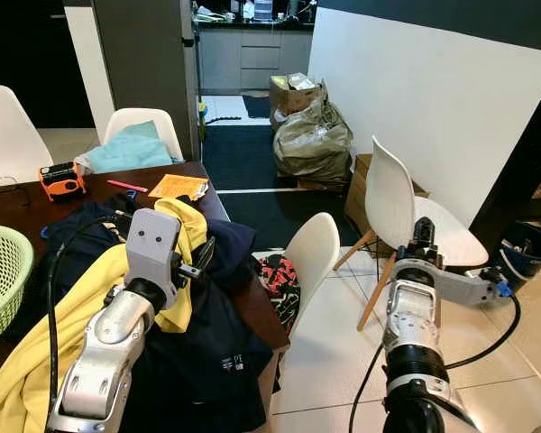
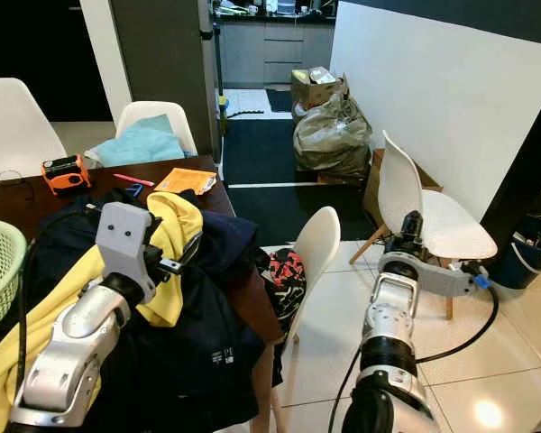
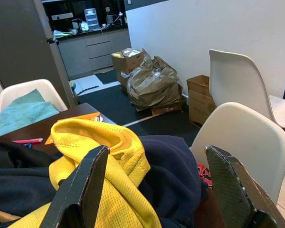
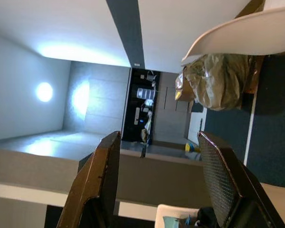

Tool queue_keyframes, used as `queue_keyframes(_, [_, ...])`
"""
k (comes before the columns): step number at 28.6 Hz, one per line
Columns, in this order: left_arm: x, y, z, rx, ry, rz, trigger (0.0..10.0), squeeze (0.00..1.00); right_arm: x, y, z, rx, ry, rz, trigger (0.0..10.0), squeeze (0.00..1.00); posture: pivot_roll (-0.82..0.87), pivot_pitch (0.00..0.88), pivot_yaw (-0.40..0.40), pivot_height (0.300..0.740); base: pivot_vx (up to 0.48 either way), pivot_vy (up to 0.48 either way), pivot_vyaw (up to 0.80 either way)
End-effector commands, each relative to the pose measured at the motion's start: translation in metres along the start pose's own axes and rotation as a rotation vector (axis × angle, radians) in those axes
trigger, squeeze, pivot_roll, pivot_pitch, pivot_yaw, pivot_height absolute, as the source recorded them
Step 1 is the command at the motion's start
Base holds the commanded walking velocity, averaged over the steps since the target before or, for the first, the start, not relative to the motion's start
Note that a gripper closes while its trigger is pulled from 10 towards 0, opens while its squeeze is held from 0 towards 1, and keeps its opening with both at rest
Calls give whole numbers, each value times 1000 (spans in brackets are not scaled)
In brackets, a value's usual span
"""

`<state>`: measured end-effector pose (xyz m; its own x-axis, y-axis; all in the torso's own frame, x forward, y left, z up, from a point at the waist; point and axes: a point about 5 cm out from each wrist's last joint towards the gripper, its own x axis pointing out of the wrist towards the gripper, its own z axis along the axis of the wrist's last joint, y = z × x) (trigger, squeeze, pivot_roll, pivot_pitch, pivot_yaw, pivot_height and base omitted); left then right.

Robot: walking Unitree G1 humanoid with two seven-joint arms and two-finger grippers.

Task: Hang hanger

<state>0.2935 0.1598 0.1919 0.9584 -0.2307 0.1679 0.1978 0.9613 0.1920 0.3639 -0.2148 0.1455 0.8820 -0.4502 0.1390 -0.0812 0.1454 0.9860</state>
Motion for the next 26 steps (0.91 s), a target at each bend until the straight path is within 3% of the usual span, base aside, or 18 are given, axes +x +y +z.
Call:
queue_keyframes(1, [-3,-1,-5,12,28,-13,10000,0,0,2,-3,-10,7,10,10000,0,140,0,-48,740,0,0,0])
queue_keyframes(8, [-4,-2,-6,12,31,-14,10000,0,-1,3,-6,-7,14,14,10000,0,139,0,-51,740,0,0,0])
queue_keyframes(11, [-4,-2,-6,12,32,-15,10000,0,0,6,-7,34,18,34,10000,0,139,0,-51,740,0,0,0])
queue_keyframes(12, [-4,-3,-7,12,33,-16,10000,0,-1,13,-7,195,25,92,10000,0,140,0,-51,740,0,0,0])
queue_keyframes(13, [-5,-3,-7,13,33,-19,10000,0,-4,28,-4,363,33,239,10000,0,142,0,-51,740,0,0,0])
queue_keyframes(14, [-5,-3,-7,13,33,-19,10000,0,-4,28,-4,363,33,239,10000,0,142,0,-51,740,0,0,0])
queue_keyframes(15, [-5,-2,-7,13,34,-16,10000,0,-7,38,-1,460,39,335,10000,0,139,0,-49,740,0,0,0])
queue_keyframes(16, [-5,-2,-8,14,36,-15,10000,0,-7,41,0,464,42,351,10000,0,137,0,-48,740,0,0,0])
queue_keyframes(18, [-5,-1,-8,17,38,-17,10000,0,-3,33,-5,365,51,259,10000,0,135,0,-44,740,0,0,0])
queue_keyframes(21, [-5,-3,-8,18,38,-23,10000,0,-1,28,-7,347,55,220,10000,0,136,0,-44,740,0,0,0])
queue_keyframes(23, [-5,-4,-8,19,38,-26,10000,0,-1,28,-5,391,50,226,10000,0,138,0,-45,740,0,0,0])
queue_keyframes(24, [-5,-5,-8,19,37,-28,10000,0,-6,37,1,559,49,331,10000,0,137,0,-47,740,0,0,0])
queue_keyframes(25, [-5,-5,-8,19,37,-28,10000,0,-6,37,1,559,49,331,10000,0,137,0,-47,740,0,0,0])
queue_keyframes(26, [-5,-5,-8,18,39,-28,10000,0,-13,49,3,594,93,469,10000,0,134,0,-45,740,0,0,0])
